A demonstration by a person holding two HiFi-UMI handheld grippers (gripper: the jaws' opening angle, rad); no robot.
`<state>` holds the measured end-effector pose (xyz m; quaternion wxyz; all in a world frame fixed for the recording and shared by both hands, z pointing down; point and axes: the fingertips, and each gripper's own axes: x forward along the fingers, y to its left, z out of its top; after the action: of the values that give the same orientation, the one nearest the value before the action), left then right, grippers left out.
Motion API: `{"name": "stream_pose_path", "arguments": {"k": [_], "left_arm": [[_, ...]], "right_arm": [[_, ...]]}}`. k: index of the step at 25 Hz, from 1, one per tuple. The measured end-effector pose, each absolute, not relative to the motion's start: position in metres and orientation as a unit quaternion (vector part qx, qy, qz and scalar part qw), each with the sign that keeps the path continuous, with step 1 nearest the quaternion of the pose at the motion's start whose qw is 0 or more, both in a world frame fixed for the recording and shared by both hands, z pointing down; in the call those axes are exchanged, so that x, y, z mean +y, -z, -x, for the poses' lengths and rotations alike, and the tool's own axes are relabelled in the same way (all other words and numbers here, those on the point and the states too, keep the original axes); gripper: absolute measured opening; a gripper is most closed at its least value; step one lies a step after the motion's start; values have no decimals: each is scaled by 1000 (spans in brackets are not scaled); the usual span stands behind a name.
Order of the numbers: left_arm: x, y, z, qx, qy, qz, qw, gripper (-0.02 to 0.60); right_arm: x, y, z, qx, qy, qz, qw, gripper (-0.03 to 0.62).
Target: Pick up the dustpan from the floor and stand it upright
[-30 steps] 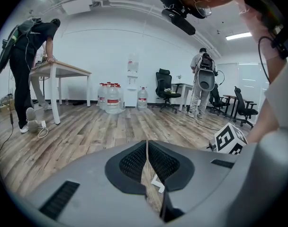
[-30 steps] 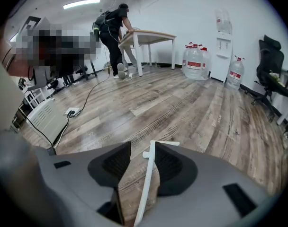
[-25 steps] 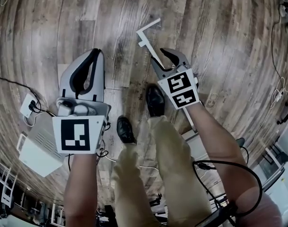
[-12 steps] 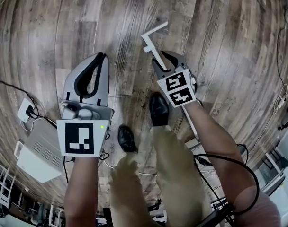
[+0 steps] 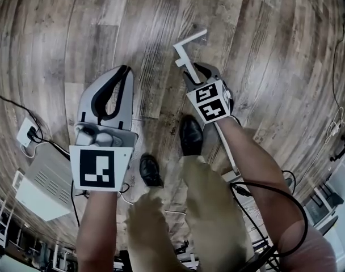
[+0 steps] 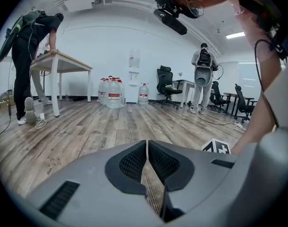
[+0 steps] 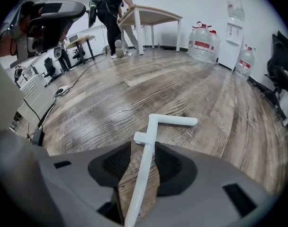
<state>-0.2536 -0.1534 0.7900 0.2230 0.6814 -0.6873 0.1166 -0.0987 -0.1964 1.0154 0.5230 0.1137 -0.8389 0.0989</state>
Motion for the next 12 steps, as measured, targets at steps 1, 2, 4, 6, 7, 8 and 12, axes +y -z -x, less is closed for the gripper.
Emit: {"name": "stream_pose_path", "arguments": {"k": [1,2,4,6,7,8,12], "left_arm": [[-151,-791,255,-689,-116,-680,224,21],[-149,-792,255,-690,-116,-678,225,21],[-146,-794,256,-691,-116,-676,226,21],[-143,-796,257,-692,-116,-676,227,21],[-142,-797,259,-692,-117,-675,227,21],[-141,-798,260,-693,-117,-674,228,21],[-136,-797,266,-698,-119,-669,226,21]], "right_arm": [[-196,-1016,100,-839,-100,-113,523,158],[-195,-1017,100,-838,-101,-112,524,158],[-193,-1023,99,-835,-103,-110,529,164],[-193,-1029,98,-831,-106,-109,534,169],[-193,-1031,98,-830,-107,-110,537,170],[-194,-1034,99,-828,-107,-110,539,169],[-194,-1044,96,-821,-111,-115,548,169]]}}
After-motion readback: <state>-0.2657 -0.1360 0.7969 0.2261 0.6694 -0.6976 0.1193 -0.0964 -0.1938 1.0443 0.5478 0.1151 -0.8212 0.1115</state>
